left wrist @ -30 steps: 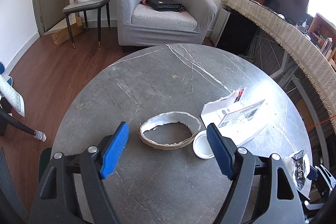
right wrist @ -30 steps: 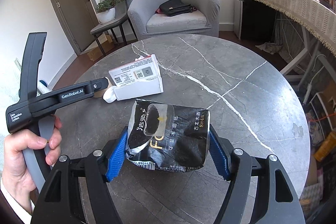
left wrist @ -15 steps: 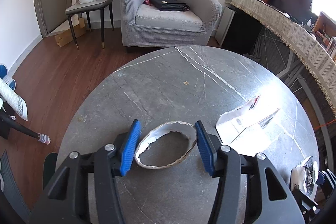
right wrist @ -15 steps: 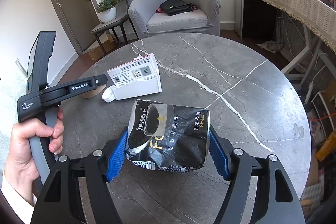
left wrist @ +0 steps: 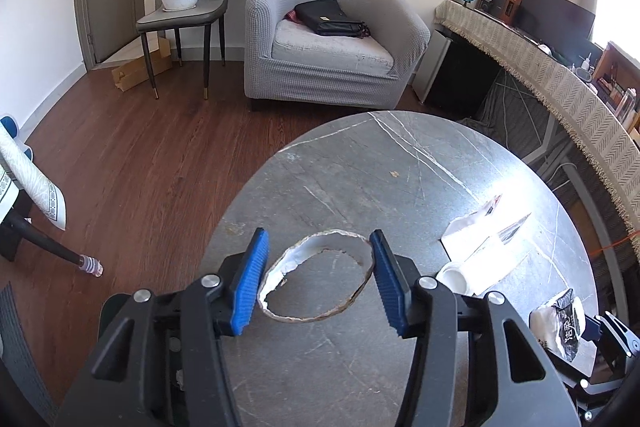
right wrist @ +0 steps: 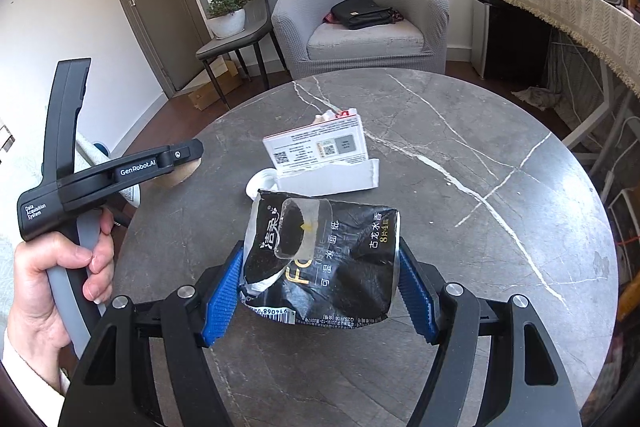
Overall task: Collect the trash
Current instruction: 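Carry the tape roll and the black bag over the green bin with both tools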
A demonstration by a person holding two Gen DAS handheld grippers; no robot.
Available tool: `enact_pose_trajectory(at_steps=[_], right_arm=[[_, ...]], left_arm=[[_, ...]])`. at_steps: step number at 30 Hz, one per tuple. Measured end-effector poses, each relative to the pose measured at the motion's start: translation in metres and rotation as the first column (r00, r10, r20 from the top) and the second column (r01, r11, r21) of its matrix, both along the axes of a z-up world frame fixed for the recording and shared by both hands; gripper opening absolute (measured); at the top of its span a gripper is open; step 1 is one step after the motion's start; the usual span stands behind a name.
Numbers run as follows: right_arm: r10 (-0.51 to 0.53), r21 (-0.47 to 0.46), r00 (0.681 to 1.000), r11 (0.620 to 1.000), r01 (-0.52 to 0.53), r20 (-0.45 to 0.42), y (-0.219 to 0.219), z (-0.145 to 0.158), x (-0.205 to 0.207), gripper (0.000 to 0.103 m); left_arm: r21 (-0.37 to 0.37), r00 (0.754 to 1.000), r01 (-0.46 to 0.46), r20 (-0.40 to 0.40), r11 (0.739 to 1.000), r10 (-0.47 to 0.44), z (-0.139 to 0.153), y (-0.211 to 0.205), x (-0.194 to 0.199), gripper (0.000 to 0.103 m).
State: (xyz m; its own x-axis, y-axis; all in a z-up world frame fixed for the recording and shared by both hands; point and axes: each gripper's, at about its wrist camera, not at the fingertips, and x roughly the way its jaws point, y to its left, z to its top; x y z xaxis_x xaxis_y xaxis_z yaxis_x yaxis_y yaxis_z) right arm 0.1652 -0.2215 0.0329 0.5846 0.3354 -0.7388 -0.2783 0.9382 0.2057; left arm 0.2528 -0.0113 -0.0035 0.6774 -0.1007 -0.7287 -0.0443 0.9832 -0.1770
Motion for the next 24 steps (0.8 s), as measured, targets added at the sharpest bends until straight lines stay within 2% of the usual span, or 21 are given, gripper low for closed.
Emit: enact_pose_trajectory(at_steps=[5,10,16,24], right_arm=[[0.053,-0.004,0.998,0.999,-0.053,-0.017,0.029,-0.001,0.004,0.072],[0.106,-0.003,0.994,0.994,-0.106,-0.018,0.057,0.002,0.005,0.072],[0.162,0.06,0.986,0.985,-0.16,-0.038,0.084,0.006,0.008,0.072],[0.202,0.087,0.979,0.976,-0.199,-0.026,0.107,0.013,0.008,0.072]], left_arm=[[-0.038,0.999,-0.032,0.002,0.999,0.032,0.008,0.027,-0.012,0.055],[-0.021,0.999,-0.049,0.005,0.999,0.049,0.013,0.05,-0.025,0.055],[0.005,0.998,-0.067,0.001,0.998,0.067,0.015,0.072,-0.044,0.055],[0.055,0.996,-0.074,-0.038,0.996,0.076,0.002,0.097,-0.068,0.055]])
